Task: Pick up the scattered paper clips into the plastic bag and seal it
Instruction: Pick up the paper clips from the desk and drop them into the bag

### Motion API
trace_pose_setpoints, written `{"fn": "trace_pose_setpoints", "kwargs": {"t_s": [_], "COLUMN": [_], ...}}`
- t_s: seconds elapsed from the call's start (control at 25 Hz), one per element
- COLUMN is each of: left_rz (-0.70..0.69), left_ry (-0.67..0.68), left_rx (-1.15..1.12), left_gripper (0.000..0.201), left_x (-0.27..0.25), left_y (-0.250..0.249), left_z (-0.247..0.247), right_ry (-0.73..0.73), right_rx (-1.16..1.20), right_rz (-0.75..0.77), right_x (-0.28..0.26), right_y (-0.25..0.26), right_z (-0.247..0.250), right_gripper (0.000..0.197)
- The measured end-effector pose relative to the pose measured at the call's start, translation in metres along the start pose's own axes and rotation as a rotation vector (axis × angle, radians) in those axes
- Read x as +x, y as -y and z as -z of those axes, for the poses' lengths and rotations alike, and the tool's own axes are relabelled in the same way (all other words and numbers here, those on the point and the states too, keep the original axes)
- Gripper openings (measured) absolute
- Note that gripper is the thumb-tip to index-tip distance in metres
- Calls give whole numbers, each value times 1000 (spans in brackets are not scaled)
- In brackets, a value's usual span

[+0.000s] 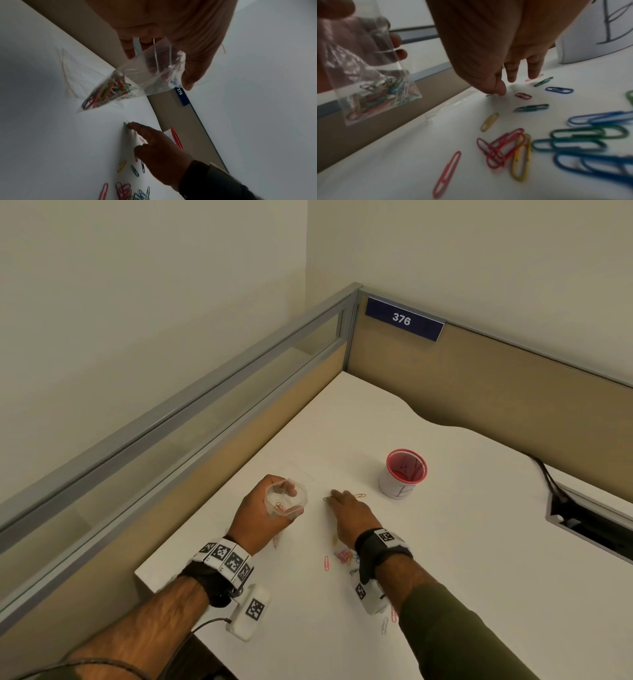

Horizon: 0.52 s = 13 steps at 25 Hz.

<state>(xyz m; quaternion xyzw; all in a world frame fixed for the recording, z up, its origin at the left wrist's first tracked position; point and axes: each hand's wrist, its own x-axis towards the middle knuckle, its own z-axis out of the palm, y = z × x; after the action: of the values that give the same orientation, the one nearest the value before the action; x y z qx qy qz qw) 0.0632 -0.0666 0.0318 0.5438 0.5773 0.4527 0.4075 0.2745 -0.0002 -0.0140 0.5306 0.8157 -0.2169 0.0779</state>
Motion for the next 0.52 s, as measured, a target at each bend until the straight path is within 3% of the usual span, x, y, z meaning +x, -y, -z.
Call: {"fn": "trace_pose_setpoints", "kwargs": {"t_s": [0.16,0.4,0.52], "left_rz": [1,-8,-28], "left_ry": [-22,-13,9], "left_rx": [-8,-23,-19], "left_gripper": [36,36,37], "left_x": [7,7,7], "left_y": [4,4,1], "left_z": [2,-6,-10], "right_ry": [20,-124,-159], "right_rx": [-59,-99,-18], "right_rz": [12,-6,-81], "right_x": [-2,-33,-7], "right_y": [-10,-39,-49], "right_z": [-8,-1,15], "right_gripper": [77,36,51]}}
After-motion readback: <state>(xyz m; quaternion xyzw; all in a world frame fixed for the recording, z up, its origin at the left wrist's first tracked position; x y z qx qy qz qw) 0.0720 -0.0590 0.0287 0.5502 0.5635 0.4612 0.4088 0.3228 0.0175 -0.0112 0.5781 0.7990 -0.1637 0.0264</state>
